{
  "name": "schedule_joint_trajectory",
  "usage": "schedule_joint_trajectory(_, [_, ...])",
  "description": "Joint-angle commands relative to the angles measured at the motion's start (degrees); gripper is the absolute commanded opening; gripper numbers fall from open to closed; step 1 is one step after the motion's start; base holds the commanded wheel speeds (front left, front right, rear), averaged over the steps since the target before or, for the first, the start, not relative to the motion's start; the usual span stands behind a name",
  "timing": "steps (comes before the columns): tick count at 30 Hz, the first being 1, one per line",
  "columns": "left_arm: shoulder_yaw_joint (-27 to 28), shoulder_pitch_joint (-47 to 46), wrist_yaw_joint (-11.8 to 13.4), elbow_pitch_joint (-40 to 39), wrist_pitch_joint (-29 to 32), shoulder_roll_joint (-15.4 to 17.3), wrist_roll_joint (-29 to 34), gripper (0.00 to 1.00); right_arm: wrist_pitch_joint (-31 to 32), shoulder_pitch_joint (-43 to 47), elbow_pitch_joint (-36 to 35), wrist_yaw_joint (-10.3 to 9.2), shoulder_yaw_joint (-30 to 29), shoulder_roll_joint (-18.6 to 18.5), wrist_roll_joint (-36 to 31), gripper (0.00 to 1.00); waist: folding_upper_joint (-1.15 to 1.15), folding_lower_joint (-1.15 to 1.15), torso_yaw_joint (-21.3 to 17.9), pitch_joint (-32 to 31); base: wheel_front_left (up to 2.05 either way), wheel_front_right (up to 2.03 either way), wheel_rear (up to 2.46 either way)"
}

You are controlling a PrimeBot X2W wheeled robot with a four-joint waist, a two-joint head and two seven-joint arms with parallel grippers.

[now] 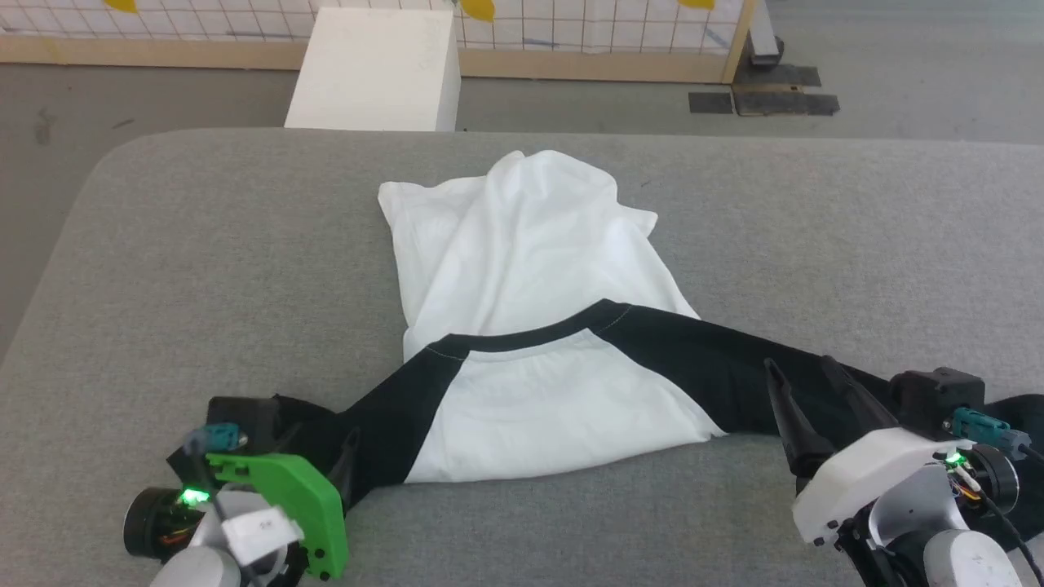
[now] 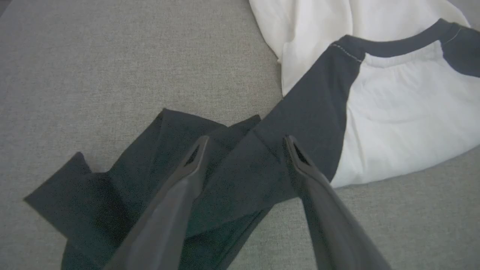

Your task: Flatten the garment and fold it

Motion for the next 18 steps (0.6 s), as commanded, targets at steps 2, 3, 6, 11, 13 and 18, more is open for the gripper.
schedule_joint_trajectory(2, [-0.8,-2.1,-0.5,0.8,2.7,0.9,-0.4,1.00,-0.1,-0.6,-0.2,-0.08,-0.1,0.0,0.1,1.00,0.42,0.00,-0.8,0.8,0.00,0.00,0.00])
schedule_joint_trajectory(3, [-1.1,-2.5,-0.5,0.9,3.9,1.0,-0.5,1.00,-0.1,-0.6,-0.2,-0.08,-0.2,0.0,0.2,1.00,0.42,0.00,-0.9,1.1,0.00,0.00,0.00])
schedule_joint_trajectory(6, [-1.8,-3.6,-0.8,0.8,6.7,1.7,-0.7,1.00,-0.3,-0.7,0.0,-0.08,-0.4,0.0,0.2,1.00,0.42,0.00,-1.3,1.6,0.00,0.00,0.00])
schedule_joint_trajectory(11, [-3.1,-4.1,-1.6,-0.5,11.4,2.6,-1.9,0.07,-0.7,-1.2,0.2,-0.08,-0.6,0.0,0.4,1.00,0.42,0.00,-1.7,2.2,0.00,0.00,0.00])
schedule_joint_trajectory(13, [-3.6,-3.9,-1.8,-1.2,13.1,3.2,-2.2,0.00,-0.8,-1.3,0.3,-0.08,-0.8,0.0,0.4,1.00,0.42,0.00,-1.7,2.4,0.00,0.00,0.00])
schedule_joint_trajectory(18, [-2.7,-3.7,-0.6,-3.1,11.5,3.4,-1.5,0.00,-1.1,-1.5,0.4,-0.08,-1.1,0.0,0.3,1.00,0.42,0.00,-1.6,2.6,0.00,0.00,0.00])
